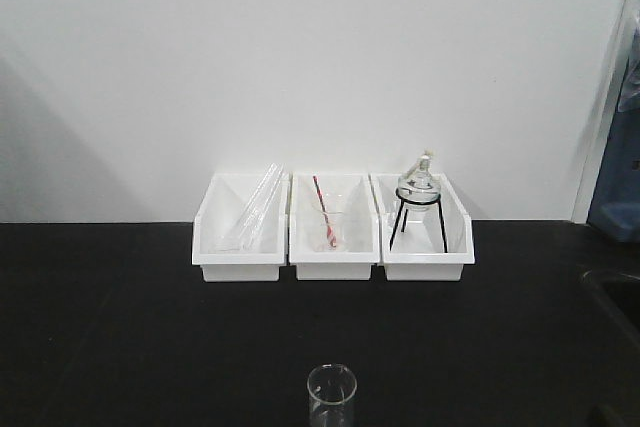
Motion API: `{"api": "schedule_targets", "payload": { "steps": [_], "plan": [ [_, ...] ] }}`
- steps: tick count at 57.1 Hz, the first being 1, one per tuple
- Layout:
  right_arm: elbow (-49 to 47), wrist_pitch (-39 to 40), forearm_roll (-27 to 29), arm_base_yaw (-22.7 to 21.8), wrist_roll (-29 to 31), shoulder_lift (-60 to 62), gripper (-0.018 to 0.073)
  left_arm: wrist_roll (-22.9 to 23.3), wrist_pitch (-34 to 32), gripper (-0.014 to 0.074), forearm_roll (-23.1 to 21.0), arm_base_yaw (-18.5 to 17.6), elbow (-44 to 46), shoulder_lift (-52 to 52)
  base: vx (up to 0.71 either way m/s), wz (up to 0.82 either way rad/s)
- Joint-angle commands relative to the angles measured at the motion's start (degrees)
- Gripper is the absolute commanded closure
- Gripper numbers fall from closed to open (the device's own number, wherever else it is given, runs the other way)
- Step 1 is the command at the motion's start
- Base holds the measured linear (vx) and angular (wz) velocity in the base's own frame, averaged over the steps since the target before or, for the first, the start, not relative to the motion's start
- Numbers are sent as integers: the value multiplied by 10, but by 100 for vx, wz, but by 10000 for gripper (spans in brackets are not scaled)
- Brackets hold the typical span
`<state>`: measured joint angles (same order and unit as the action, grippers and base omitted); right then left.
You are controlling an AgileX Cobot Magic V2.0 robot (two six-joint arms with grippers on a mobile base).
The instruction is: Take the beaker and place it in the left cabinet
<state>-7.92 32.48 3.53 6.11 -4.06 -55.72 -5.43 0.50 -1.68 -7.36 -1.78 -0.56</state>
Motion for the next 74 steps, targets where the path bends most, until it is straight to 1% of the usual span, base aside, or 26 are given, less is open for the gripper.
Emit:
{"api": "schedule_targets", "payload": {
  "steps": [1,3,4,8,9,13,16,20,23,29,35,39,44,49,54,62,74],
  "plan": [
    [-24,94,-94,3,1,-60,-61,2,-48,595,-4,-1,-9,-11,0,0],
    [-30,103,-134,3,1,-86,-60,2,-48,595,-4,-1,-9,-11,0,0],
    [-35,108,-166,3,1,-97,-60,2,-48,595,-4,-1,-9,-11,0,0],
    [-59,130,-253,3,-4,-145,-59,2,-48,595,-4,-1,-9,-11,0,0],
    [-66,138,-283,3,-6,-161,-59,2,-48,595,-4,-1,-9,-11,0,0],
    [-103,160,-361,3,-31,-208,-59,2,-48,595,-4,-1,-9,-11,0,0],
    [-129,170,-392,3,-58,-247,-59,2,-48,595,-4,-1,-9,-11,0,0],
    [-163,173,-413,3,-90,-290,-59,2,-48,595,-4,-1,-9,-11,0,0],
    [-183,174,-416,5,-107,-318,-59,2,-48,595,-4,-1,-9,-11,0,0],
    [-224,178,-416,24,-106,-376,-59,2,-48,595,-4,-1,-9,-11,0,0],
    [-265,180,-414,64,-95,-425,-59,2,-48,595,-4,-1,-9,-11,0,0],
    [-294,171,-400,86,-88,-456,-59,2,-48,595,-4,-1,-9,-11,0,0],
    [-329,157,-365,111,-97,-493,-59,2,-48,595,-4,-1,-9,-11,0,0],
    [-350,148,-346,129,-109,-516,-59,2,-48,595,-4,-1,-9,-11,0,0],
    [-372,133,-335,150,-107,-536,-58,2,-48,595,-4,-1,-9,-11,0,0],
    [-407,102,-332,168,-106,-563,-57,2,-48,595,-4,-1,-9,-11,0,0],
    [-436,94,-332,169,-106,-597,-57,2,-48,595,-4,-1,-9,-11,0,0]
  ]
}}
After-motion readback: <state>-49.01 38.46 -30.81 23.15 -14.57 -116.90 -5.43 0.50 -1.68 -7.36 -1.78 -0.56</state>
